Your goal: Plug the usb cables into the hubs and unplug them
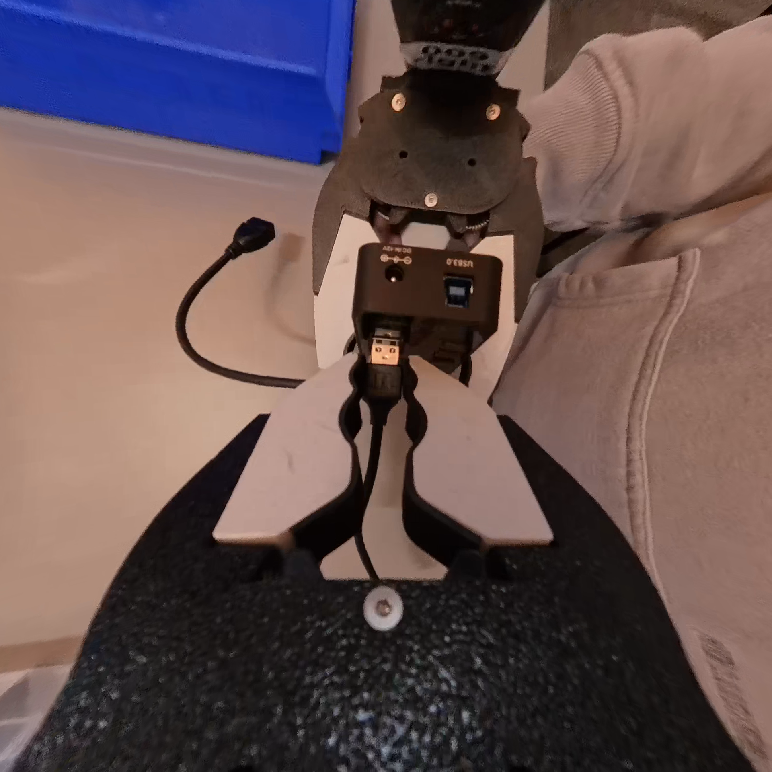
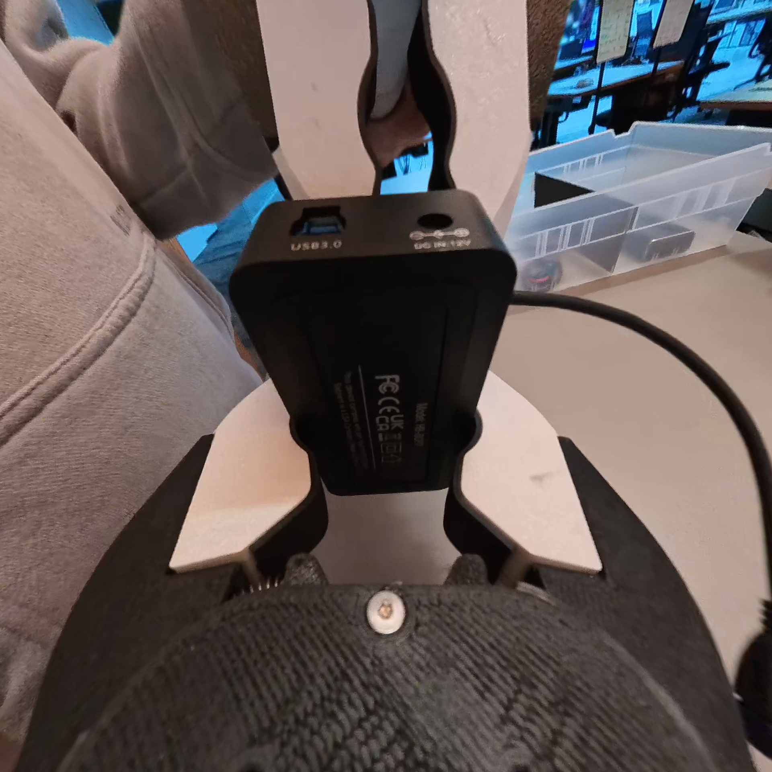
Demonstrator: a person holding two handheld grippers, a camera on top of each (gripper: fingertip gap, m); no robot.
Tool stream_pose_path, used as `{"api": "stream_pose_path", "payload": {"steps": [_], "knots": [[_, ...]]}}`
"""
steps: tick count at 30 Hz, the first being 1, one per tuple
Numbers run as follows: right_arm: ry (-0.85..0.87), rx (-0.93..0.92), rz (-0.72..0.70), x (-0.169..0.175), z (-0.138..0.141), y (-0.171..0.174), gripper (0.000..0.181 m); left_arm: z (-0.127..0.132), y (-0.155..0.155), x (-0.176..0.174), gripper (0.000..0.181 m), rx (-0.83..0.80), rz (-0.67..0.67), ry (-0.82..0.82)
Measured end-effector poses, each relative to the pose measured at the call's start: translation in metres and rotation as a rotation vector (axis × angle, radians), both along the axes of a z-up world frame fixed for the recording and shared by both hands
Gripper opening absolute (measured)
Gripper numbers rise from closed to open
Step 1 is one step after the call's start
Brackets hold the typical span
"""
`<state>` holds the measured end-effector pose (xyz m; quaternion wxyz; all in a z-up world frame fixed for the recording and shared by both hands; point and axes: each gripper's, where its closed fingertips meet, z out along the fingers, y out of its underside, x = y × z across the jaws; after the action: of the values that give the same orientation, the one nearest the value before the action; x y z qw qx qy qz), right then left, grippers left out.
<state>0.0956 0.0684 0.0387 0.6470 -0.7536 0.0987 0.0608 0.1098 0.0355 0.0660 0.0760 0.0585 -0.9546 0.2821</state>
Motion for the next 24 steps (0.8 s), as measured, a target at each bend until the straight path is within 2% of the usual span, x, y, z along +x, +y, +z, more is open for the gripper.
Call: {"api": "stream_pose_path", "payload": {"steps": [10,13,17,21,24], "knots": [[0.000,0.063,-0.039,0.005,0.012,-0.005,0.071,0.010,-0.002,0.006,0.018,-0.248,0.011,-0.012],[-0.008,0.065,-0.045,0.006,0.012,-0.006,0.070,0.014,0.005,0.013,0.028,-0.255,0.060,-0.057],[-0.011,0.070,-0.061,0.008,0.013,-0.009,0.071,0.019,0.014,0.014,0.033,-0.307,0.111,-0.082],[0.005,0.084,-0.035,0.004,0.015,-0.009,0.071,0.024,0.018,0.010,0.025,-0.391,-0.015,-0.284],[0.033,0.112,0.003,0.000,0.020,-0.007,0.071,0.032,0.020,0.011,0.026,-0.400,-0.137,-0.540]]}}
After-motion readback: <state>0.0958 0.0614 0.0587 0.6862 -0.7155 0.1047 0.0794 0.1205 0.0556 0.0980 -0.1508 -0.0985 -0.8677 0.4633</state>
